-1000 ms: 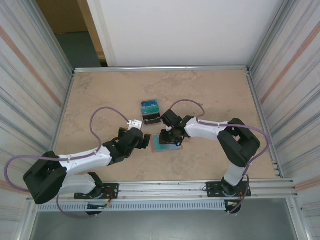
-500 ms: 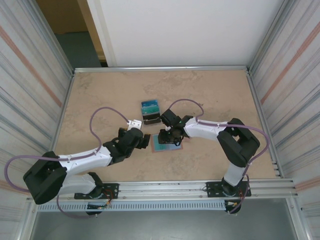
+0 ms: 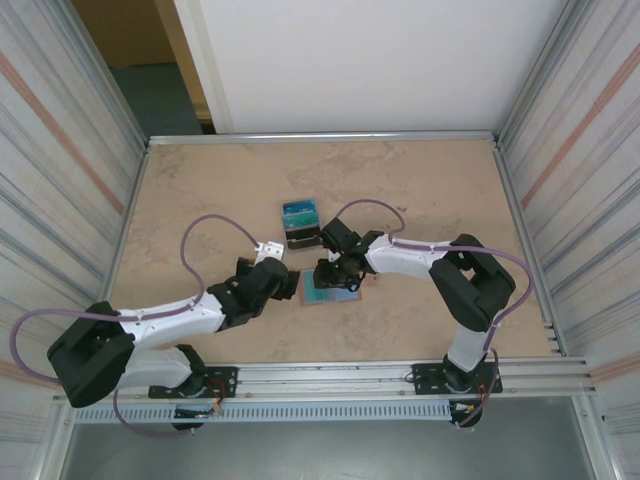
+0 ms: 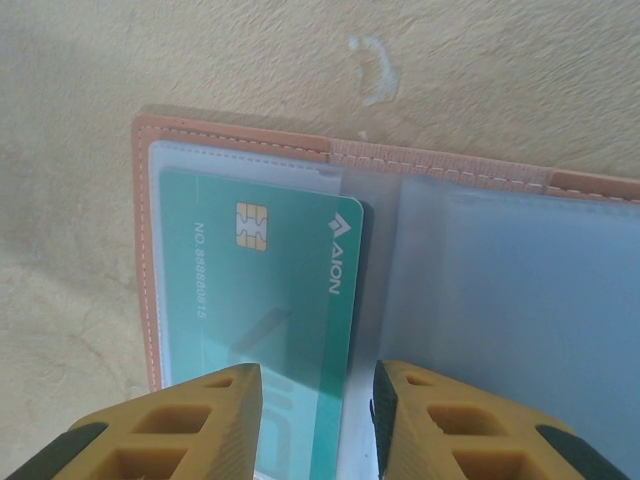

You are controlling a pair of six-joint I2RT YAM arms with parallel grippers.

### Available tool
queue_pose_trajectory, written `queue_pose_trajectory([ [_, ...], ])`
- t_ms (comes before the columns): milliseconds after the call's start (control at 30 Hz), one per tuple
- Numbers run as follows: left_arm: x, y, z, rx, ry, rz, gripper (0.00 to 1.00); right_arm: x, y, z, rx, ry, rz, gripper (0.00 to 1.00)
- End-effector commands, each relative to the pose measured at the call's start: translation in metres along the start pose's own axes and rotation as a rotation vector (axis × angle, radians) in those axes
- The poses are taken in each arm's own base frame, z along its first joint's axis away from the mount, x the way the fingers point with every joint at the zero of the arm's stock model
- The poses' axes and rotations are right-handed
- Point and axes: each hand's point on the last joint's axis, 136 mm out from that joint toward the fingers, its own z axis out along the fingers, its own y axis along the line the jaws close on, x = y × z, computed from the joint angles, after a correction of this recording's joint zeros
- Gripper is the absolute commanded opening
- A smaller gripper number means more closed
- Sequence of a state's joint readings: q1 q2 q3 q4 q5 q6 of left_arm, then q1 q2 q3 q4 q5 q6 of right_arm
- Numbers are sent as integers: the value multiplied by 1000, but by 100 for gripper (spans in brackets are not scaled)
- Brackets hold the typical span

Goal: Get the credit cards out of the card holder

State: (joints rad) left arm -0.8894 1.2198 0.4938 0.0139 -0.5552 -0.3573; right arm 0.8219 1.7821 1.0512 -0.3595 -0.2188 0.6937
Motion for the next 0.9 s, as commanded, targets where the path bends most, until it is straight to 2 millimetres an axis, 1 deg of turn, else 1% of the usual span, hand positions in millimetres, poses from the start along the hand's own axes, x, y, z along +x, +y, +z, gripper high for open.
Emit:
queue_pose_trajectory([
  [0, -9, 2, -3, -40, -19, -8, 99, 13, 13, 5, -39, 59, -58, 35],
  [133, -6, 4, -4, -47, -11, -12, 99, 26, 20, 5, -58, 101, -90, 35],
  [300, -4, 3, -5, -47, -8, -12, 99, 35, 18, 3, -52, 123, -93, 33],
  [433, 0, 3, -5, -47, 2, -7, 99, 33, 7, -3, -29, 101, -59, 33],
  [567, 3, 1, -6, -41, 5, 5, 99, 26, -4, -6, -31, 78, -1, 33],
  [633, 6, -2, -5, -32, 6, 23, 99, 23, -2, -7, -57, 71, 13, 33],
  [767, 10, -7, 0, -20, 17, 52, 99, 18, 8, -10, -80, 59, 4, 33],
  [867, 15, -12, 3, -12, 32, 79, 99, 13, 9, -10, -69, 47, 20, 31],
])
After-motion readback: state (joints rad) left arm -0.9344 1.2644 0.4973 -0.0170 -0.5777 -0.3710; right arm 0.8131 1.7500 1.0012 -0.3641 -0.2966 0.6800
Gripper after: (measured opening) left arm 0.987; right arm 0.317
